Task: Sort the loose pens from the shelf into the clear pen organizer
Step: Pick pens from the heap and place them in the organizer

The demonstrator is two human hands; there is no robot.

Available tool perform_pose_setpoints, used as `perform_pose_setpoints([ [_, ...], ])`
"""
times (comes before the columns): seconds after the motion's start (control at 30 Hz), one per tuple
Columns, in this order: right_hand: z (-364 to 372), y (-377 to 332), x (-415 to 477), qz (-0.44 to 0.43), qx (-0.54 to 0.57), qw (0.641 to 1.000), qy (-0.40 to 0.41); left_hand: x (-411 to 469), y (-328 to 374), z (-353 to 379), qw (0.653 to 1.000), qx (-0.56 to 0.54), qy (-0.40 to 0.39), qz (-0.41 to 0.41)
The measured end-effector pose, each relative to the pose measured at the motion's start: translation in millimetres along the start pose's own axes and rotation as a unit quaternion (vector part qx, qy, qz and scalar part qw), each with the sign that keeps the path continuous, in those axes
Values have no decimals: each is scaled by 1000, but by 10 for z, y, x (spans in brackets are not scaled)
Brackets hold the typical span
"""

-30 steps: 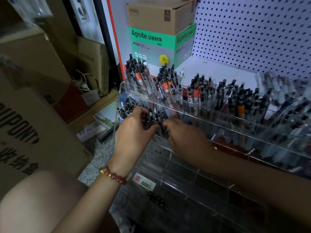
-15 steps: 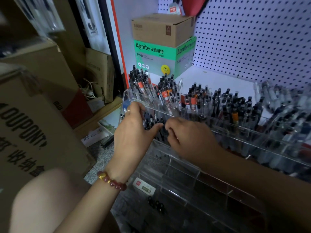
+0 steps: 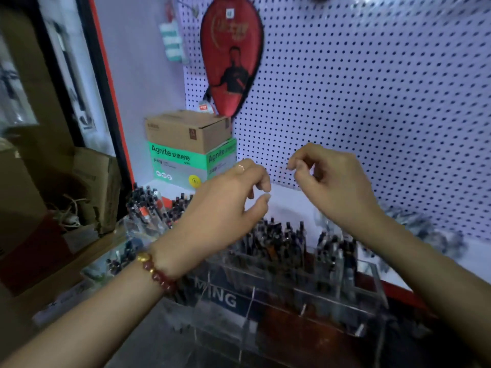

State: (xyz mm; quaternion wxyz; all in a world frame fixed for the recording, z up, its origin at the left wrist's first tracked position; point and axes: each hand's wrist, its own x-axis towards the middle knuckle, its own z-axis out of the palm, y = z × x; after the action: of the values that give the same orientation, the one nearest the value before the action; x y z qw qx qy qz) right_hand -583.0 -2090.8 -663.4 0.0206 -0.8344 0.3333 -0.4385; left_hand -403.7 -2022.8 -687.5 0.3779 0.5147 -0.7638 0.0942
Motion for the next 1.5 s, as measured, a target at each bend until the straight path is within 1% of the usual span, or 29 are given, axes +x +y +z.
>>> perform_pose_setpoints([
  [0.03, -35, 147, 66, 16, -12, 1000, -17, 121, 13, 77, 1000, -14, -13, 1],
  [0.1, -45, 530, 169, 66, -49, 993, -84, 346, -4, 259, 998, -36, -44, 5],
  [0.13, -34, 728, 195, 100, -46, 986, -128, 445, -25, 357, 997, -44, -60, 5],
  [0.2, 37, 1109, 200, 164, 0, 962, -217, 611, -70, 544, 995, -47, -86, 4],
  [0.23, 79, 1273, 181, 179, -1, 949, -260, 679, -97, 635, 995, -47, -93, 3],
  [0.33, 193, 1636, 151, 175, -81, 909, -370, 830, -172, 850, 993, -46, -106, -18],
  [0.43, 301, 1782, 180, 153, -157, 886, -408, 898, -223, 971, 990, -53, -121, -40],
  [0.53, 444, 1822, 163, 110, -228, 861, -441, 910, -265, 1039, 989, -59, -129, -48],
  [0.6, 529, 1838, 136, 88, -257, 853, -446, 903, -281, 1059, 988, -73, -124, -62],
  [0.67, 582, 1848, 126, 89, -255, 857, -439, 893, -292, 1082, 987, -89, -113, -78],
  [0.77, 664, 1827, 150, 104, -235, 876, -408, 884, -282, 1098, 987, -93, -89, -99],
  [0.9, 739, 1771, 157, 149, -193, 901, -358, 887, -273, 1117, 987, -87, -78, -112],
  [0.97, 726, 1751, 198, 165, -176, 924, -298, 886, -283, 1114, 984, -105, -69, -126],
  [1.0, 706, 1732, 231, 180, -153, 938, -252, 882, -288, 1112, 982, -116, -64, -131],
  [1.03, 670, 1699, 275, 206, -107, 950, -207, 876, -290, 1108, 981, -128, -59, -135],
  [1.07, 620, 1650, 322, 236, -29, 957, -166, 869, -289, 1106, 980, -136, -56, -137],
  [1.1, 566, 1581, 371, 265, 74, 952, -136, 860, -286, 1102, 979, -140, -55, -139],
  [1.13, 513, 1515, 416, 279, 173, 937, -119, 856, -282, 1103, 978, -145, -56, -140],
  [1.17, 455, 1435, 449, 277, 234, 924, -120, 853, -282, 1108, 976, -153, -59, -142],
  [1.3, 378, 1166, 459, 205, 335, 893, -222, 856, -291, 1120, 962, -211, -63, -159],
  [1.37, 402, 1106, 421, 172, 351, 885, -253, 863, -282, 1111, 959, -232, -58, -154],
  [1.43, 407, 1093, 398, 151, 350, 880, -285, 864, -278, 1094, 962, -230, -34, -146],
  [1.47, 407, 1121, 392, 150, 339, 881, -293, 863, -278, 1086, 965, -219, -20, -142],
  [1.5, 404, 1167, 384, 148, 313, 892, -292, 861, -277, 1075, 968, -208, -6, -140],
])
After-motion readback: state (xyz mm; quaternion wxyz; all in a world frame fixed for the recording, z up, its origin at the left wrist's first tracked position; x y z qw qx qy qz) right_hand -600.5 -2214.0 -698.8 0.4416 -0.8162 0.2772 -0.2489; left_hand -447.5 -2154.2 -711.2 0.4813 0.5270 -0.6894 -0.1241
